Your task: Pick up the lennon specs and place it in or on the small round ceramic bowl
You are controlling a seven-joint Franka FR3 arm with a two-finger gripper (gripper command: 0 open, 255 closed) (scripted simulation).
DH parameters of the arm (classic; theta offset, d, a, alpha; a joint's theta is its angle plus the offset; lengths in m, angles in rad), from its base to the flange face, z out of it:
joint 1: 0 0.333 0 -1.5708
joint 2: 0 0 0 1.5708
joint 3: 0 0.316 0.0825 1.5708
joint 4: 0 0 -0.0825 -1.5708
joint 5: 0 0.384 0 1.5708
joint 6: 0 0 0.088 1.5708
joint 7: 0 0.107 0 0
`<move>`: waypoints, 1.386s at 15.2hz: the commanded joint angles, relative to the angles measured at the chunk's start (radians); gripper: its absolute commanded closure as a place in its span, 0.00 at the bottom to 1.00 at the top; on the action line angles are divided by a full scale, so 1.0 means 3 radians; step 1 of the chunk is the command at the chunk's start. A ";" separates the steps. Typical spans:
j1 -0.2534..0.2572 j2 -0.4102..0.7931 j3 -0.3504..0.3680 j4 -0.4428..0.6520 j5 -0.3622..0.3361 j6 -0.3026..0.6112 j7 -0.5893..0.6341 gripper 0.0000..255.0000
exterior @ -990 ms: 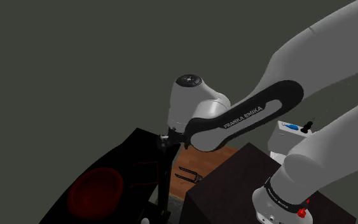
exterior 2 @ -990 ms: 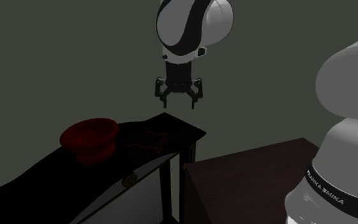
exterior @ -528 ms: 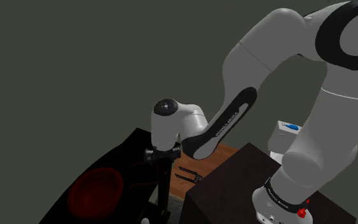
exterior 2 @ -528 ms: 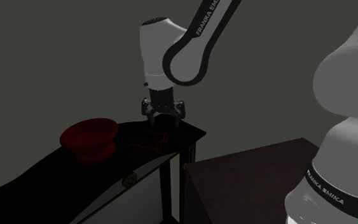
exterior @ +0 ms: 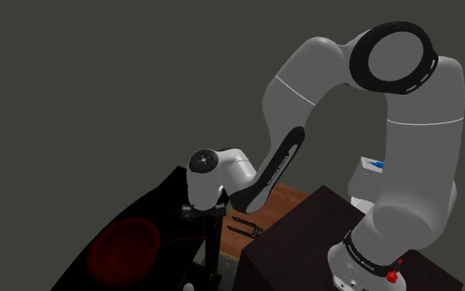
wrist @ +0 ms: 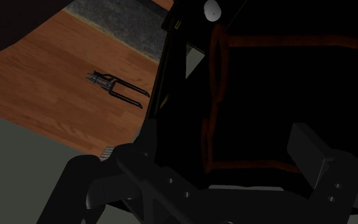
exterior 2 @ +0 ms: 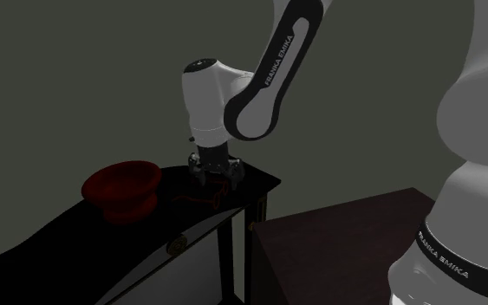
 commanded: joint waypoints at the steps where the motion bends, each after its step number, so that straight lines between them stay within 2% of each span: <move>1: 0.0057 0.0102 -0.0094 0.0047 -0.0127 0.0035 0.0081 0.00; 3: 0.0100 0.0176 -0.0160 0.0082 -0.0215 0.0061 0.0141 0.00; 10: 0.0100 0.0175 -0.0159 0.0082 -0.0214 0.0061 0.0140 0.00; 11: 0.0100 0.0175 -0.0159 0.0082 -0.0214 0.0061 0.0140 1.00; 20: 0.0100 0.0175 -0.0159 0.0082 -0.0214 0.0060 0.0140 1.00; 21: 0.0069 0.0129 -0.0120 0.0062 -0.0158 0.0044 0.0096 1.00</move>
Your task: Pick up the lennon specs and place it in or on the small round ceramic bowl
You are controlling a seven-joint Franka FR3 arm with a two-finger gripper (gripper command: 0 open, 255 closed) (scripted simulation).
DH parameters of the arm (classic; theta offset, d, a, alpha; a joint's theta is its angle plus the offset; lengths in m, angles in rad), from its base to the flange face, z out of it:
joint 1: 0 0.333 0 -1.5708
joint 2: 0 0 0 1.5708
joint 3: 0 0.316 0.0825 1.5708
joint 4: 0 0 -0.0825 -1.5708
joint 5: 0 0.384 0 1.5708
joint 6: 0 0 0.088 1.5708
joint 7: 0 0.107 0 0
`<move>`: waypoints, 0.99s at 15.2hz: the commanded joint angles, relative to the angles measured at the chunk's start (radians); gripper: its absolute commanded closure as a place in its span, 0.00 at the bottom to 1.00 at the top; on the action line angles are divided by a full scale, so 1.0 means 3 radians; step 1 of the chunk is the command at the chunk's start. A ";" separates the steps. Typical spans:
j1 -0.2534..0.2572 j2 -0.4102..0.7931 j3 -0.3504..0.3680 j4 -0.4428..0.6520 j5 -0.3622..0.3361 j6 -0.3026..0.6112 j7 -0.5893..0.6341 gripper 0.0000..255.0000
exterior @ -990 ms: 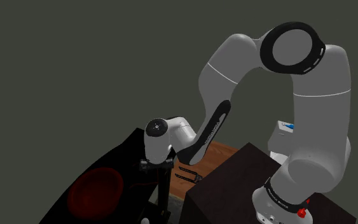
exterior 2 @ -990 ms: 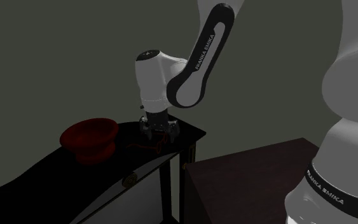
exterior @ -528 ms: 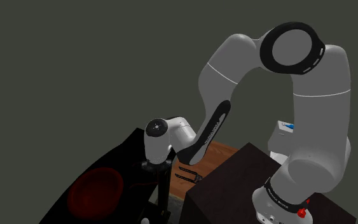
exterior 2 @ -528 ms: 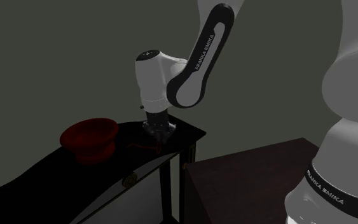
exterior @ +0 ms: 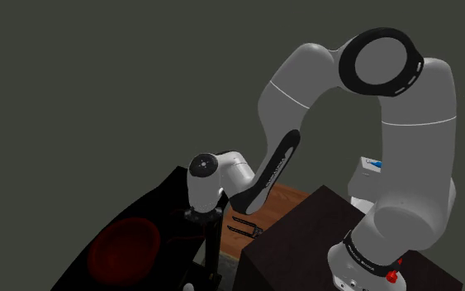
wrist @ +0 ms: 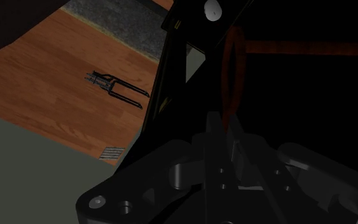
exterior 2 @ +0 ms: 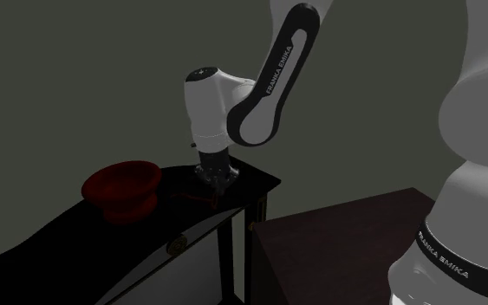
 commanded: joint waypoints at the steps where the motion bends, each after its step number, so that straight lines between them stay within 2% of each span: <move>1: -0.0050 -0.0073 0.0064 -0.0031 0.0091 -0.0026 -0.0072 1.00; 15: -0.0523 -0.0745 0.0678 -0.0220 0.1024 -0.0279 -0.0789 1.00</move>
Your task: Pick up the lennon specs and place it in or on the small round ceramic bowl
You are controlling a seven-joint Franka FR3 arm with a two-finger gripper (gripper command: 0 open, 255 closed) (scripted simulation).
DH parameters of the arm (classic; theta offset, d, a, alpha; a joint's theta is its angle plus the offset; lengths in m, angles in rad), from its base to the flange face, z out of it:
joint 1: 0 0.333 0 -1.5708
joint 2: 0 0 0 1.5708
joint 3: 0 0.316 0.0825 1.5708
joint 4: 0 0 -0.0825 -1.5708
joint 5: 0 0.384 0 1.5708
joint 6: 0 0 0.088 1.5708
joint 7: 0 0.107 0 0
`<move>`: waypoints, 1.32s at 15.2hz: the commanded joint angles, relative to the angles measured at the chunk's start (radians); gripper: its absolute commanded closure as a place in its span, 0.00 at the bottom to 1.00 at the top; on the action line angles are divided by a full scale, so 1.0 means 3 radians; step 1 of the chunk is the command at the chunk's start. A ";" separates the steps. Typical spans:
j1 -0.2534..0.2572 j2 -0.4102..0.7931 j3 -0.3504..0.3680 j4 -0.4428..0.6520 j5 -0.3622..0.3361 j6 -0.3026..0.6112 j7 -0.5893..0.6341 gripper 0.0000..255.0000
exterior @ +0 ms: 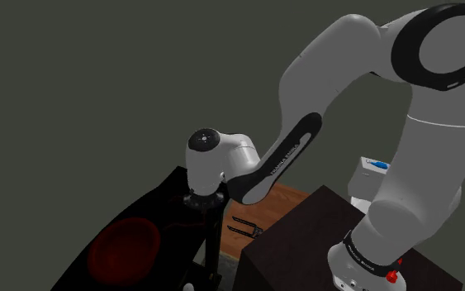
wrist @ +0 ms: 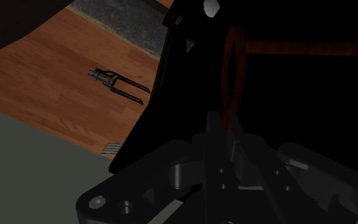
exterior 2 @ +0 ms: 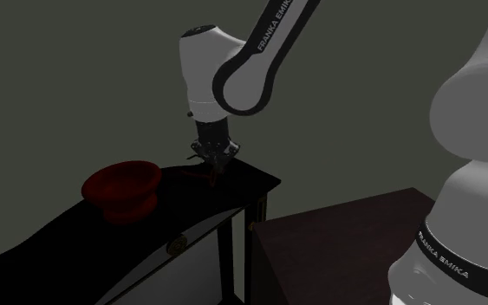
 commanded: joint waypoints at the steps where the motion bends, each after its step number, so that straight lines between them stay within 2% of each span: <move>1: -0.0067 -0.0097 0.0088 -0.0009 0.0154 -0.0044 -0.0119 1.00; 9: -0.0303 -0.0529 0.0398 -0.0037 0.0811 -0.0221 -0.0616 1.00; 16: -0.0393 -0.0929 0.0530 -0.0005 0.1406 -0.0424 -0.1071 1.00; 17: -0.0390 -0.0940 0.0528 -0.0003 0.1421 -0.0431 -0.1083 1.00; 20: -0.0220 -0.0546 0.0581 0.0327 0.0995 -0.0626 -0.0595 1.00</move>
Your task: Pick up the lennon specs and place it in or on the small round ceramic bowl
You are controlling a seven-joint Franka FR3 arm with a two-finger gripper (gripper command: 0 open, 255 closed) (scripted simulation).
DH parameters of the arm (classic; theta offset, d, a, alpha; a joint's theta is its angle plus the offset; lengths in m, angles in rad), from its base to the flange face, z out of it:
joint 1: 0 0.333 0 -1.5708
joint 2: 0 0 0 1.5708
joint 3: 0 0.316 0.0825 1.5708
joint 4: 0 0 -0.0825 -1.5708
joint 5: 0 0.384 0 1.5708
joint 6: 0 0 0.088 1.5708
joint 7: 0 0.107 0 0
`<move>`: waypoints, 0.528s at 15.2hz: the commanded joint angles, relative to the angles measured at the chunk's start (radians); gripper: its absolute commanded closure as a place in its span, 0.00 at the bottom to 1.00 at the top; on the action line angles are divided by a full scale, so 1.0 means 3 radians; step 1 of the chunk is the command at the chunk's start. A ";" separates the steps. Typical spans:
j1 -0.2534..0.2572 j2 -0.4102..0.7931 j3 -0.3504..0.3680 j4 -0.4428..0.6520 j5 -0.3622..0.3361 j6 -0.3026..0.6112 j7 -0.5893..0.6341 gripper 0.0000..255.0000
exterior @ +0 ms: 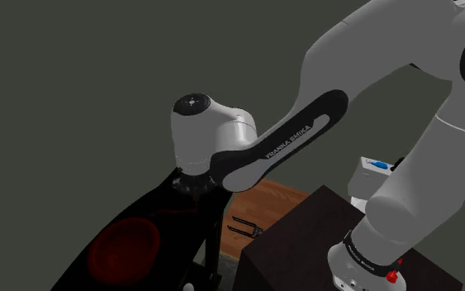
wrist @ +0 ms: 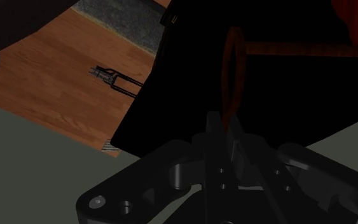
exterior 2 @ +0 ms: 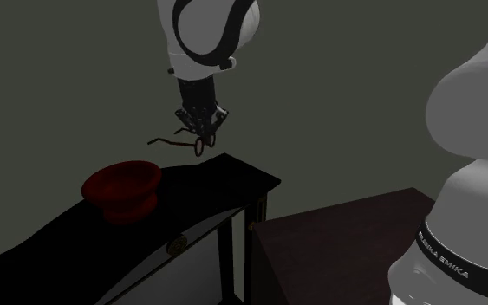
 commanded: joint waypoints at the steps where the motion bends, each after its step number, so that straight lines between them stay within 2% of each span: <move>1: 0.0143 0.0280 0.0002 0.0226 -0.0295 -0.0133 0.0322 1.00; 4: 0.0468 0.0653 -0.0083 0.0596 -0.0602 -0.0361 0.0677 1.00; 8: 0.0933 0.1109 -0.0222 0.1133 -0.0884 -0.0669 0.1006 1.00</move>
